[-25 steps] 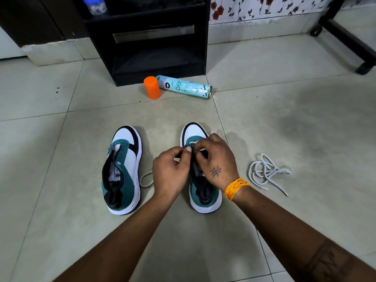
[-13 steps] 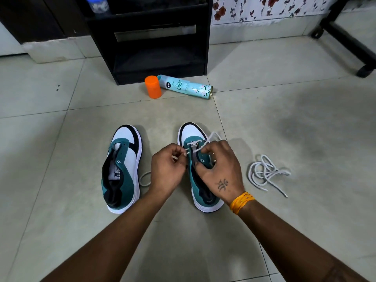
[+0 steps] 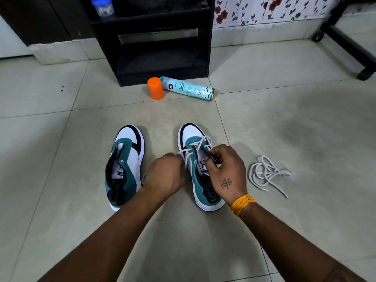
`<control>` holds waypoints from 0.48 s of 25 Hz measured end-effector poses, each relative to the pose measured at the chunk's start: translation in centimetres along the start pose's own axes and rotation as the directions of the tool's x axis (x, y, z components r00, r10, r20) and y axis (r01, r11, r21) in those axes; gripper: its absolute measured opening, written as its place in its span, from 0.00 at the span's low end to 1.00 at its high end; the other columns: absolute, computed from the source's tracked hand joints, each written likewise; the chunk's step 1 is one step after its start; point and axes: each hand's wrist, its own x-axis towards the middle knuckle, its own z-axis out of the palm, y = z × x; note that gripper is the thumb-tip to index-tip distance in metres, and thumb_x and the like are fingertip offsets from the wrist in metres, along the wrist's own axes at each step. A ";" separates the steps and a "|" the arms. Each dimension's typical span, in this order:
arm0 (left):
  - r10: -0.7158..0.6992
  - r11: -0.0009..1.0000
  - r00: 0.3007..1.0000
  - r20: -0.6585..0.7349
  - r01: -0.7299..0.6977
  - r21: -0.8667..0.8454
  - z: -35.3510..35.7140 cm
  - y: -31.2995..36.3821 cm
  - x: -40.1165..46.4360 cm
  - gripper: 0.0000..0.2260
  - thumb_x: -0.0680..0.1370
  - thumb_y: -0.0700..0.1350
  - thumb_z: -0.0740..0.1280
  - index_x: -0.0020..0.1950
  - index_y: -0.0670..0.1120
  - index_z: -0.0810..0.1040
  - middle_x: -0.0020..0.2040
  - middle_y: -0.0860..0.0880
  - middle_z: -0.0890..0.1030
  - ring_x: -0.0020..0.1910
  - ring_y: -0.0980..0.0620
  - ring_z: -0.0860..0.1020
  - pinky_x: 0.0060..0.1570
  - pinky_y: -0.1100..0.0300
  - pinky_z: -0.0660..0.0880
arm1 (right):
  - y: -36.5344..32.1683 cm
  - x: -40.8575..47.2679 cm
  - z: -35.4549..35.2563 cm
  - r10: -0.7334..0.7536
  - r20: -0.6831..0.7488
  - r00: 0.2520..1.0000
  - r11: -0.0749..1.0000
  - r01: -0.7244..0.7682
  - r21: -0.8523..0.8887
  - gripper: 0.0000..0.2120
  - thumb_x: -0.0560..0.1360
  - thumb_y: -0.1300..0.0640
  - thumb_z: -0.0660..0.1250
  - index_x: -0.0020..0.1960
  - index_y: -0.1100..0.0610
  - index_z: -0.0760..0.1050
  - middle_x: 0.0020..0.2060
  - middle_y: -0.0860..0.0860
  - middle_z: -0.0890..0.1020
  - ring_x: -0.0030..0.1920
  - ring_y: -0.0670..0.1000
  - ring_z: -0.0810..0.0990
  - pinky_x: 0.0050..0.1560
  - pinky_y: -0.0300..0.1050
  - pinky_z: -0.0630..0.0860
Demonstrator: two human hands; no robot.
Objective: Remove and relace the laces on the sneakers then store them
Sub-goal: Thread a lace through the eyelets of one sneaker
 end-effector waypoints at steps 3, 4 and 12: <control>0.026 0.986 0.977 -0.209 -0.059 -0.153 -0.2 0.5 0.7 0.06 0.77 0.49 0.64 0.48 0.48 0.77 0.46 0.48 0.82 0.44 0.43 0.80 0.38 0.55 0.69 | 0.1 -0.1 0.1 0.001 -0.006 1.000 1.000 -0.001 -0.013 0.05 0.75 0.53 0.71 0.46 0.51 0.76 0.42 0.45 0.78 0.42 0.48 0.77 0.44 0.50 0.76; 0.010 0.981 0.973 -0.229 -0.054 -0.184 -0.3 0.6 0.8 0.06 0.77 0.49 0.64 0.47 0.49 0.78 0.45 0.49 0.83 0.44 0.43 0.81 0.38 0.55 0.71 | 0.1 -0.1 0.1 -0.004 -0.008 1.000 1.000 0.004 -0.014 0.05 0.75 0.52 0.71 0.46 0.51 0.76 0.42 0.45 0.78 0.42 0.48 0.77 0.43 0.49 0.76; -0.068 0.951 0.945 -0.319 -0.035 -0.307 0.1 0.7 0.5 0.07 0.79 0.49 0.67 0.45 0.48 0.82 0.39 0.51 0.84 0.39 0.46 0.81 0.37 0.55 0.74 | 0.1 -0.1 0.3 -0.008 -0.005 1.000 1.000 0.008 -0.015 0.05 0.73 0.55 0.71 0.46 0.51 0.76 0.42 0.45 0.77 0.42 0.48 0.77 0.43 0.49 0.75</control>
